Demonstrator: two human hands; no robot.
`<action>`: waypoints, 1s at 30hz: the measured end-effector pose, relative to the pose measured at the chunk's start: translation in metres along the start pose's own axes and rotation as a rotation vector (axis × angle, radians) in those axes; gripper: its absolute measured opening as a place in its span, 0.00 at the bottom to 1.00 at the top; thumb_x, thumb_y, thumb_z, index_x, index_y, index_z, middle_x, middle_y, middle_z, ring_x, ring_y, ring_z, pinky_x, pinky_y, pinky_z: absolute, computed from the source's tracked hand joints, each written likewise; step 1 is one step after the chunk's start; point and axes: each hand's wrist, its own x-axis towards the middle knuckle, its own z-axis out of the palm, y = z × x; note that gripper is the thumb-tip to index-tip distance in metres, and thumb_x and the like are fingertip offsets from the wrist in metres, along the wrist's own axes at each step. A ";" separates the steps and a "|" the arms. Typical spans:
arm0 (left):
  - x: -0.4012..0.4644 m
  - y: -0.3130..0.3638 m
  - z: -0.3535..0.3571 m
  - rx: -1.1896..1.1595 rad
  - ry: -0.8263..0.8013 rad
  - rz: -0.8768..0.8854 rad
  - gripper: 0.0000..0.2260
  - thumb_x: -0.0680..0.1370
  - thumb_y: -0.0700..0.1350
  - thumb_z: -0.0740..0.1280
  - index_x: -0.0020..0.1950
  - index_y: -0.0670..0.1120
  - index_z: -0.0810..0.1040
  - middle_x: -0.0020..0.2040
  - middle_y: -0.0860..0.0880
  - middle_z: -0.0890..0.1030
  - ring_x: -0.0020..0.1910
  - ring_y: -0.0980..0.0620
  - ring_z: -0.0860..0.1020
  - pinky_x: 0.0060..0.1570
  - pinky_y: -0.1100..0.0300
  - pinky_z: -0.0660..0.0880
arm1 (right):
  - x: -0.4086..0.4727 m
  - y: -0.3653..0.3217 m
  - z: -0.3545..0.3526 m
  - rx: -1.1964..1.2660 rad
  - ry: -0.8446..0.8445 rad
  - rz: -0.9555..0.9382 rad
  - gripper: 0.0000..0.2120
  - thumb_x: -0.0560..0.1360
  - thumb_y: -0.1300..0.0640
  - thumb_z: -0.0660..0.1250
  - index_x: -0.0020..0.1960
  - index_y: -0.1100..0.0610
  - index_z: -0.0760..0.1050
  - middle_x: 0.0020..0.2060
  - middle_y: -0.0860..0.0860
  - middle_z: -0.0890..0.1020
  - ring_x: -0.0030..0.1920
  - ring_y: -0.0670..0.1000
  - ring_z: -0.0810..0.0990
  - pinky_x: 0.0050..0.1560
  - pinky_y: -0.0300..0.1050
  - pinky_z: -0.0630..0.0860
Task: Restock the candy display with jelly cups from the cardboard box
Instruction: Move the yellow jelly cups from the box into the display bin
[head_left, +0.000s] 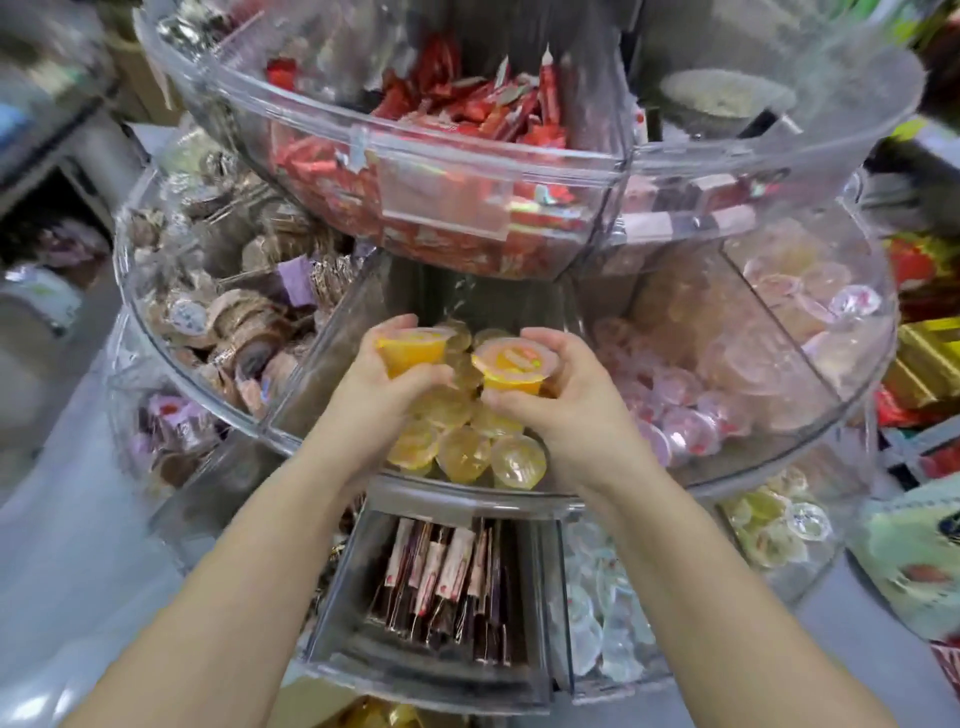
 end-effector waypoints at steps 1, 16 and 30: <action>0.013 -0.005 -0.004 -0.010 -0.008 -0.037 0.30 0.62 0.42 0.71 0.63 0.51 0.68 0.53 0.49 0.79 0.54 0.49 0.78 0.51 0.58 0.75 | 0.012 0.003 0.006 -0.033 -0.008 0.016 0.26 0.64 0.67 0.75 0.56 0.52 0.70 0.51 0.54 0.81 0.51 0.51 0.81 0.56 0.51 0.78; 0.081 -0.043 -0.016 0.575 -0.007 -0.031 0.32 0.62 0.46 0.79 0.59 0.51 0.66 0.49 0.56 0.78 0.46 0.55 0.77 0.50 0.59 0.72 | 0.084 0.047 0.041 -0.141 0.122 0.256 0.33 0.69 0.63 0.71 0.70 0.48 0.64 0.59 0.43 0.74 0.58 0.46 0.74 0.60 0.42 0.72; 0.111 -0.030 0.008 0.616 0.141 0.023 0.21 0.67 0.44 0.75 0.58 0.45 0.74 0.54 0.46 0.82 0.53 0.47 0.78 0.43 0.67 0.66 | 0.110 0.044 0.051 -0.208 0.501 0.241 0.15 0.72 0.64 0.66 0.53 0.49 0.69 0.47 0.48 0.78 0.49 0.52 0.77 0.55 0.49 0.76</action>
